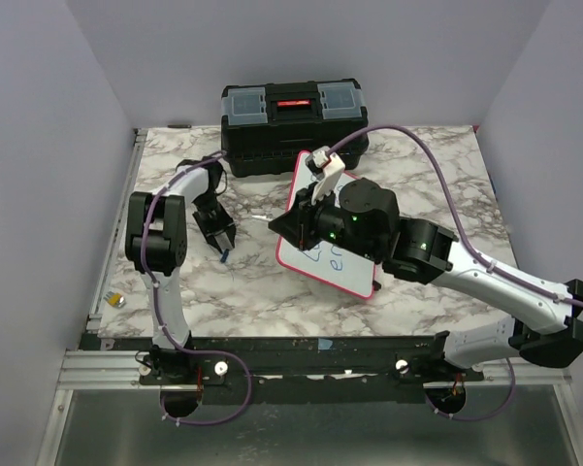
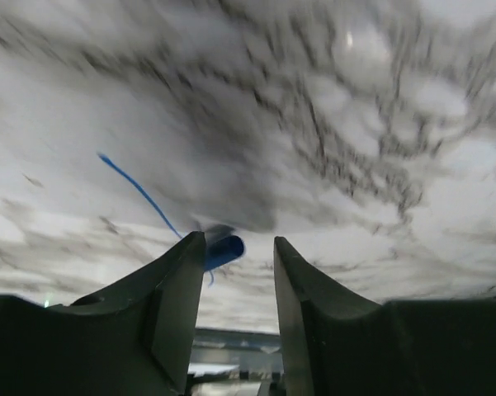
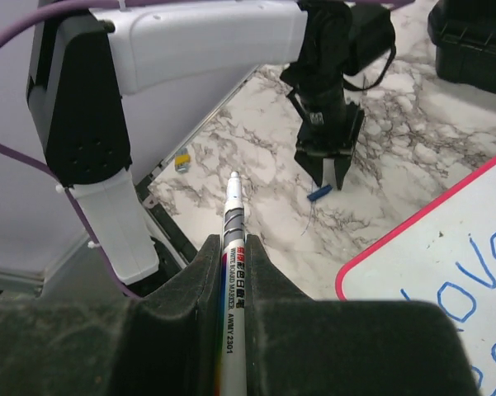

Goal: Write a sentence on the whiteboard
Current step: Move the pen cap to the center of the board, then pick up the pen cap from the center of the board, then insert the whiteboard marker without the cap into the pen cap, then pass from the right arm to the left

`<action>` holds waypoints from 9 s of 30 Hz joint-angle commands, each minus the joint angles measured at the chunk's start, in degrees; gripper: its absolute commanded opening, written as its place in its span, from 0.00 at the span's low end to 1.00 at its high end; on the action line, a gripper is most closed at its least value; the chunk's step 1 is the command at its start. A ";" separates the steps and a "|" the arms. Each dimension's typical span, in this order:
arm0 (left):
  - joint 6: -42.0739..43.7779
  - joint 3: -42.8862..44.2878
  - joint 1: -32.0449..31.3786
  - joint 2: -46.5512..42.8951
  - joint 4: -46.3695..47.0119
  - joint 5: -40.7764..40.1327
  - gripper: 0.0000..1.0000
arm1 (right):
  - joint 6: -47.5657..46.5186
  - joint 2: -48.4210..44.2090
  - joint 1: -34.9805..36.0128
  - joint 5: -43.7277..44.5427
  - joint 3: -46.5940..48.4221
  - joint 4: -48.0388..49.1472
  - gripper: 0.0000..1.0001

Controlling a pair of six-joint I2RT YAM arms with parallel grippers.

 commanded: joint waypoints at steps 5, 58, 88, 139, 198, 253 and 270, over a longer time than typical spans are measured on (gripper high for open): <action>-5.23 -4.42 -6.35 -2.40 -3.85 1.30 0.23 | -2.15 -3.42 0.24 4.69 -1.31 -2.52 0.01; 16.32 -28.03 -15.02 -45.51 19.74 -6.64 0.00 | -1.04 -1.33 0.13 8.68 -1.66 -4.57 0.01; 83.39 -47.63 -16.43 -82.57 45.97 26.66 0.00 | -4.35 13.87 -12.20 -25.60 14.27 -19.92 0.01; 80.24 -46.99 -16.43 -80.78 47.44 29.53 0.00 | -1.78 20.22 -12.19 -22.28 13.22 -17.01 0.01; 78.68 -27.28 -17.13 -70.83 34.52 65.39 0.00 | -21.44 25.62 -7.44 -35.10 10.45 -13.25 0.01; 59.67 -32.64 -15.38 -75.83 36.13 42.74 0.66 | -19.06 7.62 -9.62 -28.29 -0.58 -4.25 0.01; 62.35 -32.79 -15.46 -71.34 33.48 43.79 0.42 | -17.31 4.31 -9.65 -30.47 -2.31 -1.81 0.01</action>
